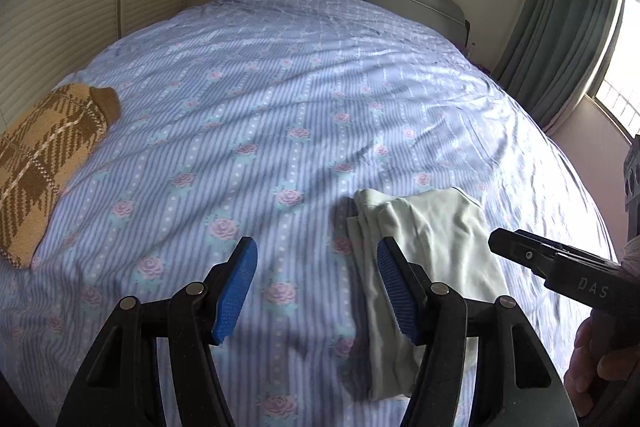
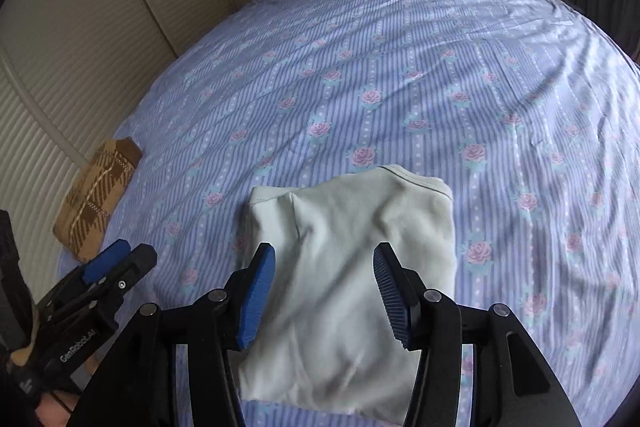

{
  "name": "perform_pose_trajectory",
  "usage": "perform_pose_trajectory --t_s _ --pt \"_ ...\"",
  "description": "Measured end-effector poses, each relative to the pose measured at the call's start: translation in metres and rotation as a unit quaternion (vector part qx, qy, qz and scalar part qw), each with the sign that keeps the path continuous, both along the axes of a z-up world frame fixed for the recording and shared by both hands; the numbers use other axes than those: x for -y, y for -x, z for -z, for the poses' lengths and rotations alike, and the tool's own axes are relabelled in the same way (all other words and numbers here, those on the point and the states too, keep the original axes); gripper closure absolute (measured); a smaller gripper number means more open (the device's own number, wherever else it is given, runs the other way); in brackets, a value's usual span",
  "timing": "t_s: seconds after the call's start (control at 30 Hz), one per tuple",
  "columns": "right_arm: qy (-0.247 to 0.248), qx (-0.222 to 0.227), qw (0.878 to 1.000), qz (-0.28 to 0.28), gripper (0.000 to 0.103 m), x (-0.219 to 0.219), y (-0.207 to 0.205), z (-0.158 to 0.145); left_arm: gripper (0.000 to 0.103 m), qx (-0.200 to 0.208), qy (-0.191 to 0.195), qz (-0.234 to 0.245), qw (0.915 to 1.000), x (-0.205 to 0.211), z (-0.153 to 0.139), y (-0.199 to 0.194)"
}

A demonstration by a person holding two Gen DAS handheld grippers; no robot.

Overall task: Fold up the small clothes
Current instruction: 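Pinch the other shirt side with the left gripper and fold it inward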

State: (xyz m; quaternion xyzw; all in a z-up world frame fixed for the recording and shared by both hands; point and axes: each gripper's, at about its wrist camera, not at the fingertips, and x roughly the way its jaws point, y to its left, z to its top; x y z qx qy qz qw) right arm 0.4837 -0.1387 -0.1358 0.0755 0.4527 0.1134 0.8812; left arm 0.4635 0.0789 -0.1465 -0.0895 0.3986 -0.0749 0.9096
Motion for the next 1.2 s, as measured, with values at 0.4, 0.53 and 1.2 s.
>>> perform_pose_trajectory --t_s 0.4,0.53,1.2 --pt "-0.014 0.021 0.998 0.057 0.05 0.077 0.051 0.02 0.07 -0.014 -0.023 0.063 0.9976 0.066 0.024 -0.037" --pt "-0.028 0.016 0.998 0.058 0.05 0.083 0.053 0.03 0.076 -0.029 -0.022 0.062 0.9974 0.066 0.035 -0.048" --pt "-0.016 0.018 0.999 0.037 0.05 0.075 0.069 0.047 0.096 -0.04 -0.019 0.071 0.9965 0.057 0.044 -0.053"
